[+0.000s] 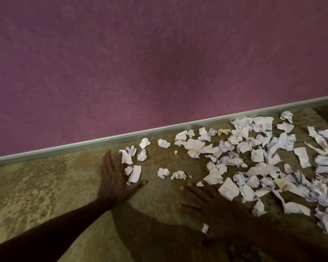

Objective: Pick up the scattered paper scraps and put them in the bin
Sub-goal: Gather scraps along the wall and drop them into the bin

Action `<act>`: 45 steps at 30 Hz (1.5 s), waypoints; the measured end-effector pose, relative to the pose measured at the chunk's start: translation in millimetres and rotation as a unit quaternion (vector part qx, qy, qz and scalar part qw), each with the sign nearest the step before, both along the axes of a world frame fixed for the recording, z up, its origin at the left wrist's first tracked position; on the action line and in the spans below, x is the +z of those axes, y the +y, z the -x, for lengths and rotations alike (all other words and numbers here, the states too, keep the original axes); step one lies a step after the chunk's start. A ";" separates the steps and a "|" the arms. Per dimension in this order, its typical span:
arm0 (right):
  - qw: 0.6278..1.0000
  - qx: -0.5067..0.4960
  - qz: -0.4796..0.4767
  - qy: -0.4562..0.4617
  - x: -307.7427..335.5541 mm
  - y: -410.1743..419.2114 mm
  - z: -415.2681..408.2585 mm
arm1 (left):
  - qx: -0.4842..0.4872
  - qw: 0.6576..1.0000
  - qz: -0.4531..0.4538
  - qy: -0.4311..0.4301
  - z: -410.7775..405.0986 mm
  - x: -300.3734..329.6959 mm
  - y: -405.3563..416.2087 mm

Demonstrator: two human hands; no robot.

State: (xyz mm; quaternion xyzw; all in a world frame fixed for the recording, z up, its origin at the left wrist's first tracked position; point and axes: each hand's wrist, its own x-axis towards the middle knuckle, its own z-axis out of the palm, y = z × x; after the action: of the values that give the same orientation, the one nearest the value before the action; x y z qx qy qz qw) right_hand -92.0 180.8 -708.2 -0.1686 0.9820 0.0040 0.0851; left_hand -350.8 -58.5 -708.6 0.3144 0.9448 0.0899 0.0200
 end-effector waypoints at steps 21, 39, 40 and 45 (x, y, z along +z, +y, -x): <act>0.986 -0.039 -0.005 0.159 6.8 37.6 83.5 | 0.020 0.955 -0.267 -0.127 -12.7 -14.7 114.6; 0.985 -0.133 0.009 0.106 -7.3 55.8 4.6 | -0.082 0.971 -0.208 -0.088 -49.4 -19.4 218.0; 0.983 -0.148 0.006 0.106 -7.1 56.4 4.0 | -0.091 0.972 -0.200 -0.079 -49.2 -19.6 221.0; 0.967 -0.237 0.004 0.095 -6.4 56.8 11.1 | -0.129 0.977 -0.168 0.001 -36.8 -24.1 224.7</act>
State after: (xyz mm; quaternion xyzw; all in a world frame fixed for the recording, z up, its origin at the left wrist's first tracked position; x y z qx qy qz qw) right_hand -103.0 237.7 -714.6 0.0700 0.9975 -0.0044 -0.0108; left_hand -314.0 166.2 -732.8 0.4324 0.8679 0.2435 -0.0231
